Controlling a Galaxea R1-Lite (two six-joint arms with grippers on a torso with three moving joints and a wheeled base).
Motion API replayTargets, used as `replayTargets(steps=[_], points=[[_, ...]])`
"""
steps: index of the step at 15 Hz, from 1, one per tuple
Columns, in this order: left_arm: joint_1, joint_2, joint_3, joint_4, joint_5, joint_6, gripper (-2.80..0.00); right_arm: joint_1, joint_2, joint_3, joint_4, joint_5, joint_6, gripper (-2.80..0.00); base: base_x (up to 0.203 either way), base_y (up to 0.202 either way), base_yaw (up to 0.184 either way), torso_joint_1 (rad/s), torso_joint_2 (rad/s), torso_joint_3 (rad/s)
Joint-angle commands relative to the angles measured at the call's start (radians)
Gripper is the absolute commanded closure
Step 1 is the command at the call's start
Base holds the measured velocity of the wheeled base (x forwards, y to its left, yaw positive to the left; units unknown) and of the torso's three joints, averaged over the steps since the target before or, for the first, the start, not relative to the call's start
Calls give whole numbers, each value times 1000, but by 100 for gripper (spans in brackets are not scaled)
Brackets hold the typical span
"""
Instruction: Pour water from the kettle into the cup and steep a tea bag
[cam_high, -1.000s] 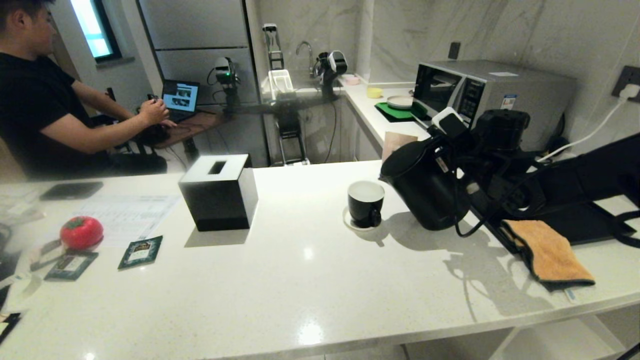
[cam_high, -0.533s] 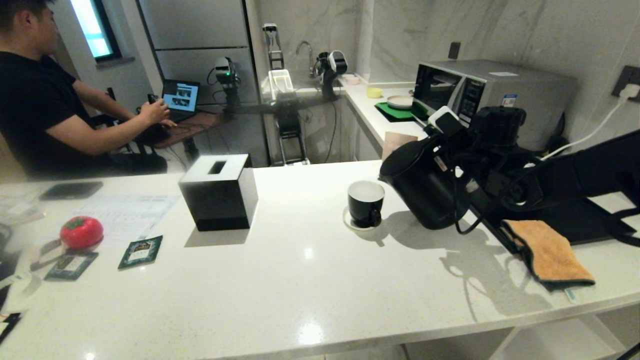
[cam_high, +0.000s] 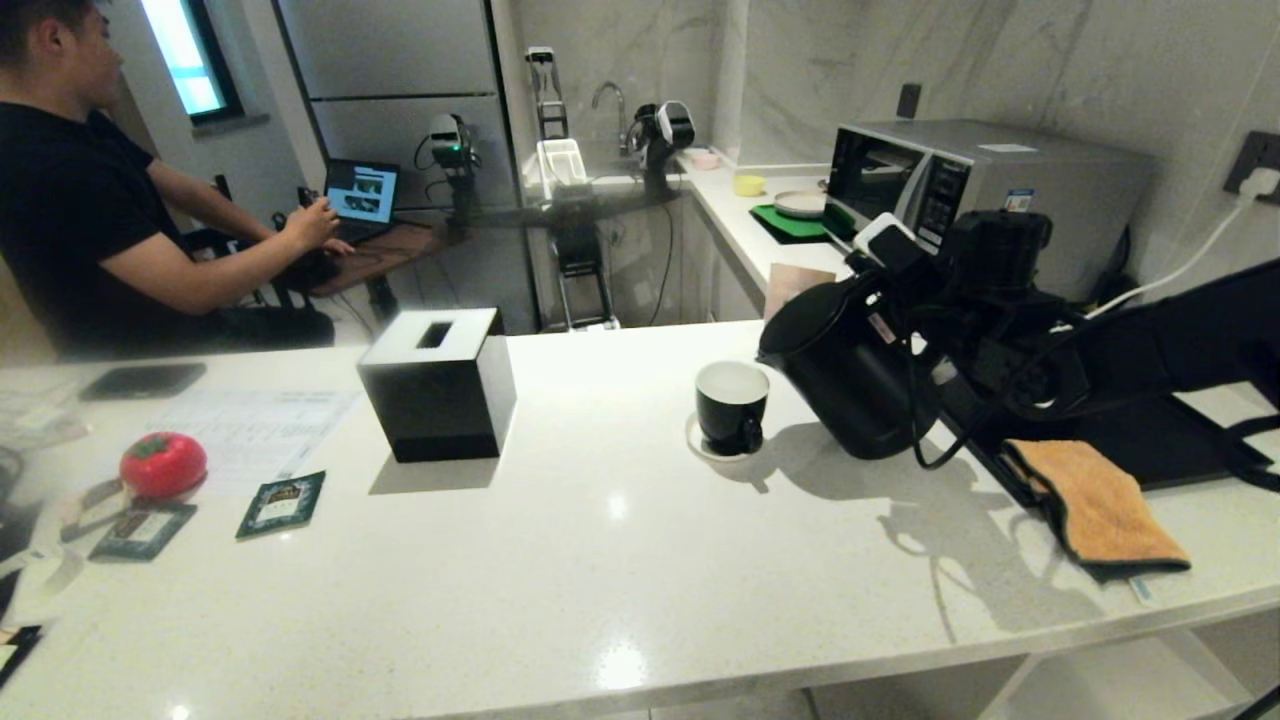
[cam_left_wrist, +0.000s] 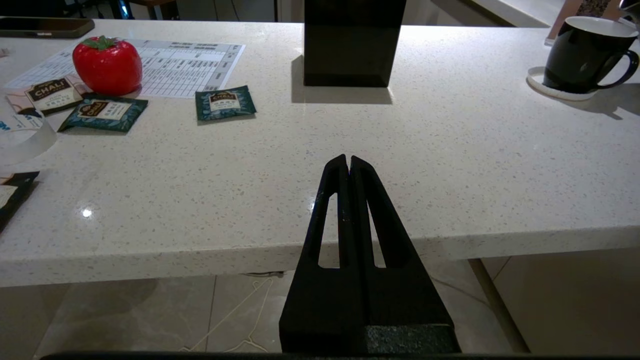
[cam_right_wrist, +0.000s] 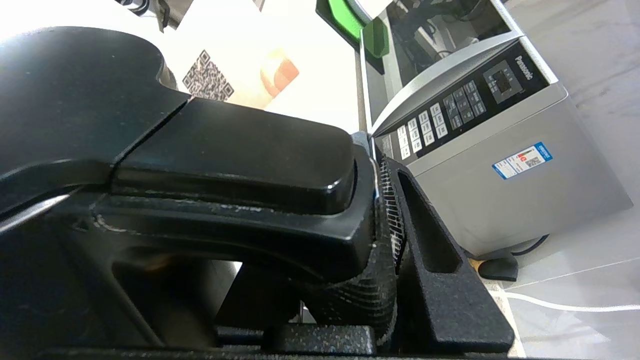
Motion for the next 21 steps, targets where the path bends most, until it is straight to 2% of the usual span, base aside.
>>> replayTargets(steps=[1, 11, 21], points=[[0, 1, 0, -1, 0, -1, 0, -4, -14, 0, 3, 0, -3, 0, 0, 0, 0, 0, 0, 0], [0, 1, 0, -1, 0, -1, 0, -18, -39, 0, 10, 3, -7, 0, 0, 0, 0, 0, 0, 0], [0, 2, 0, -1, 0, -1, 0, -10, -39, -5, 3, 9, -92, 0, 0, 0, 0, 0, 0, 0]])
